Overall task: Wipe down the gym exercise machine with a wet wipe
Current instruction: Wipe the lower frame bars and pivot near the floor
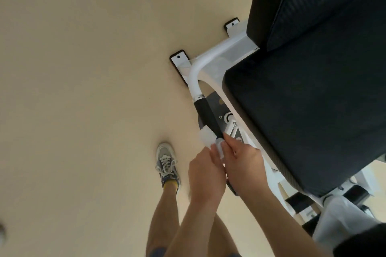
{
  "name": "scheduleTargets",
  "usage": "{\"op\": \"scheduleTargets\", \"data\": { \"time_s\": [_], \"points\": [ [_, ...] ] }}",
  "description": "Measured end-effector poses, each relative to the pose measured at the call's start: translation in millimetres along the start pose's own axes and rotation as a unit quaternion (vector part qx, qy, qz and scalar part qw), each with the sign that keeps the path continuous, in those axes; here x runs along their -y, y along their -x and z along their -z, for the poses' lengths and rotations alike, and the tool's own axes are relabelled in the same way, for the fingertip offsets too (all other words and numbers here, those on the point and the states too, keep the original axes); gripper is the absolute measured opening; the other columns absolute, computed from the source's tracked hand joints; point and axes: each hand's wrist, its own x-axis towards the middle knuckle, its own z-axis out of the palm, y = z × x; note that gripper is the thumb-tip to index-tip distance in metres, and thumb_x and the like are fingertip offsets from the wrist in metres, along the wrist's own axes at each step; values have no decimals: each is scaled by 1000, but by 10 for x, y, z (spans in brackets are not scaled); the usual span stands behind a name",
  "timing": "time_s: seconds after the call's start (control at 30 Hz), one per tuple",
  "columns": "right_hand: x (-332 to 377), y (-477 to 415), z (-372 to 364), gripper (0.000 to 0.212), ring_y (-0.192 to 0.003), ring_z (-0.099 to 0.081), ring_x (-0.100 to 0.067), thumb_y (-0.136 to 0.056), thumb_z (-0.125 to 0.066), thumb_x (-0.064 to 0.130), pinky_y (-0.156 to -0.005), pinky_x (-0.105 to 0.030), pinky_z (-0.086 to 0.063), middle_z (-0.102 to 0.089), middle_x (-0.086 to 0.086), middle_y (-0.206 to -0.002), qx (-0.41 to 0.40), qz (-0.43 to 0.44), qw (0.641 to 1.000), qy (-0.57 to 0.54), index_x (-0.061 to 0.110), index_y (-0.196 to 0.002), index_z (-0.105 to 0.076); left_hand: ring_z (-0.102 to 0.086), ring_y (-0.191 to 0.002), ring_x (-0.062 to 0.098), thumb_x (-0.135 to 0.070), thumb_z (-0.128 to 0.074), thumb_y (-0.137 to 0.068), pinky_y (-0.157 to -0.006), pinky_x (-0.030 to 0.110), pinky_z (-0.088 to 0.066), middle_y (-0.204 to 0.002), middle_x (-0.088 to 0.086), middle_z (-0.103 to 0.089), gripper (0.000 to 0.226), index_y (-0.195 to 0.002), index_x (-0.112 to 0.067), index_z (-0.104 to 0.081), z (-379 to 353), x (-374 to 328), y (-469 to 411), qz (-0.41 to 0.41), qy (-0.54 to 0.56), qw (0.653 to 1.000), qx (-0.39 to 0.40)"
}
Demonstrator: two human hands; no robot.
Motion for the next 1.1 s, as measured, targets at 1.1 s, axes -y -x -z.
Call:
{"op": "scheduleTargets", "data": {
  "time_s": [1.1],
  "points": [
    [-244, -22, 464, 2, -79, -66, -14, -90, -66, 10, -65, -24, -51, -71, -7, -92, 107, -184, 885, -413, 8, -92, -65, -63, -77, 11, -21, -69, -88, -73, 28, -52, -82, -1, -65, 12, -87, -19, -57, 561, 71, -288, 51, 456, 888, -6]
  ]
}}
